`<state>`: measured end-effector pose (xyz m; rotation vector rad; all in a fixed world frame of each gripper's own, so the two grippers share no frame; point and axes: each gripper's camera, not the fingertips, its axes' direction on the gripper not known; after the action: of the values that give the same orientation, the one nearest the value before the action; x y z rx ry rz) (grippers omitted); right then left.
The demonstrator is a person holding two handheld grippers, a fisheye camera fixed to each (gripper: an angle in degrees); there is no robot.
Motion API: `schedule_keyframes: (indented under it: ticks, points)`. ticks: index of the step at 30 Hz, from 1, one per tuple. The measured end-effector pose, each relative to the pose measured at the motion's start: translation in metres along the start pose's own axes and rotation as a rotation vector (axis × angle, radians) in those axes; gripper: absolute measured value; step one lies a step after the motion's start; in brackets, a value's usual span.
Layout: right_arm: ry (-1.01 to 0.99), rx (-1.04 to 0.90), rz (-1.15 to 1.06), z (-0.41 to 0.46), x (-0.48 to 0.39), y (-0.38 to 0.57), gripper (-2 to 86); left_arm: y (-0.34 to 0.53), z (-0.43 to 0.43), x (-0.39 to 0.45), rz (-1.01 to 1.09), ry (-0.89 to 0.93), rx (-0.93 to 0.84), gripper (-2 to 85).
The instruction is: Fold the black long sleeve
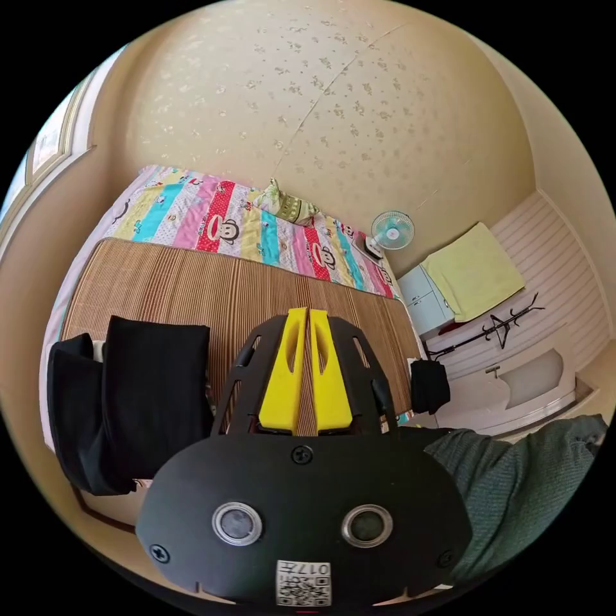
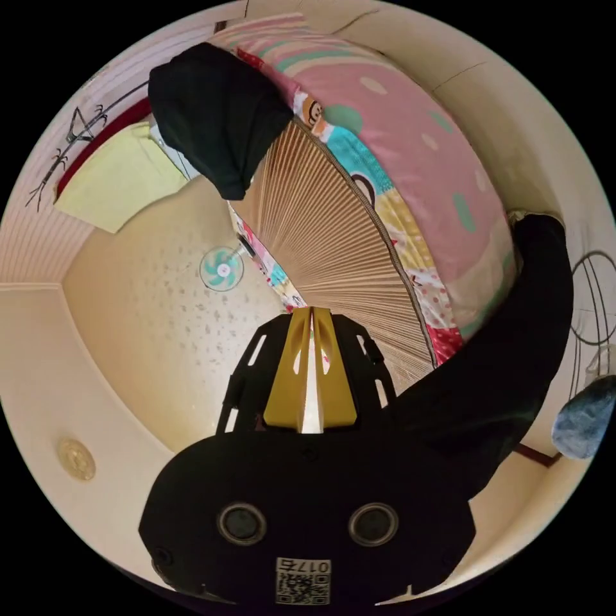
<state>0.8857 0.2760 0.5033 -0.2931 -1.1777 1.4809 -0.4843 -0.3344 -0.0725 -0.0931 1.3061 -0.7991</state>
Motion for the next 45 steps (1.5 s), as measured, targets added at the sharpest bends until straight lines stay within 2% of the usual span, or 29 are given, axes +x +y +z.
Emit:
schedule_keyframes:
  ticks: [3,7,10,12,17,19,21,22,24,25,27,29,30,35,38,41,43,45]
  points:
    - [-0.164,0.208,0.005,-0.023,0.001,0.014,0.8,0.019,0.031,0.041,0.020,0.010,-0.015,-1.0]
    - [-0.141,0.313,-0.012,-0.022,-0.025,0.019,0.7,0.049,0.070,0.071,0.036,0.000,-0.070,-1.0]
    - [-0.143,0.296,-0.145,-0.002,-0.069,0.006,0.8,0.067,0.100,0.072,0.001,0.043,-0.170,-1.0]
    - [-0.082,0.239,-0.234,0.025,-0.114,-0.013,0.9,0.080,0.108,0.076,-0.028,0.092,-0.156,-1.0]
    - [0.082,0.079,-0.241,0.098,-0.210,-0.061,2.1,0.095,0.135,0.092,-0.099,0.062,-0.171,-1.0]
    - [0.148,0.034,-0.328,0.124,-0.259,-0.076,3.2,0.093,0.156,0.095,-0.155,0.058,-0.205,-1.0]
    - [0.301,0.013,-0.525,0.155,-0.332,-0.085,7.2,0.090,0.170,0.101,-0.183,0.072,-0.197,-1.0]
    - [0.339,0.004,-0.567,0.163,-0.348,-0.086,8.6,0.087,0.178,0.107,-0.196,0.083,-0.188,-1.0]
    - [0.541,-0.040,-0.674,0.200,-0.399,-0.094,12.2,0.080,0.192,0.115,-0.201,0.125,-0.188,-1.0]
    - [0.602,-0.052,-0.696,0.210,-0.409,-0.096,12.6,0.075,0.200,0.119,-0.201,0.164,-0.190,-1.0]
    - [0.905,-0.137,-0.747,0.259,-0.423,-0.102,12.1,0.070,0.207,0.121,-0.216,0.215,-0.178,-1.0]
    - [1.144,-0.237,-0.703,0.302,-0.403,-0.114,10.8,0.067,0.210,0.119,-0.241,0.269,-0.157,-1.0]
    - [1.199,-0.233,-0.721,0.321,-0.392,-0.114,9.4,0.067,0.210,0.117,-0.261,0.305,-0.139,-1.0]
    - [1.272,-0.125,-0.807,0.368,-0.379,-0.098,7.6,0.072,0.212,0.092,-0.354,0.478,-0.045,-1.0]
    - [1.246,-0.026,-0.894,0.379,-0.369,-0.072,5.8,0.058,0.223,0.086,-0.301,0.569,-0.038,-1.0]
    - [1.101,0.062,-0.954,0.370,-0.357,-0.025,3.8,0.024,0.226,0.100,-0.160,0.650,-0.045,-1.0]
    - [0.923,0.002,-0.941,0.360,-0.339,0.000,3.1,-0.002,0.220,0.115,-0.073,0.651,-0.004,-1.0]
    - [0.765,-0.161,-0.808,0.363,-0.273,0.007,2.4,-0.017,0.220,0.125,-0.028,0.650,0.015,-1.0]
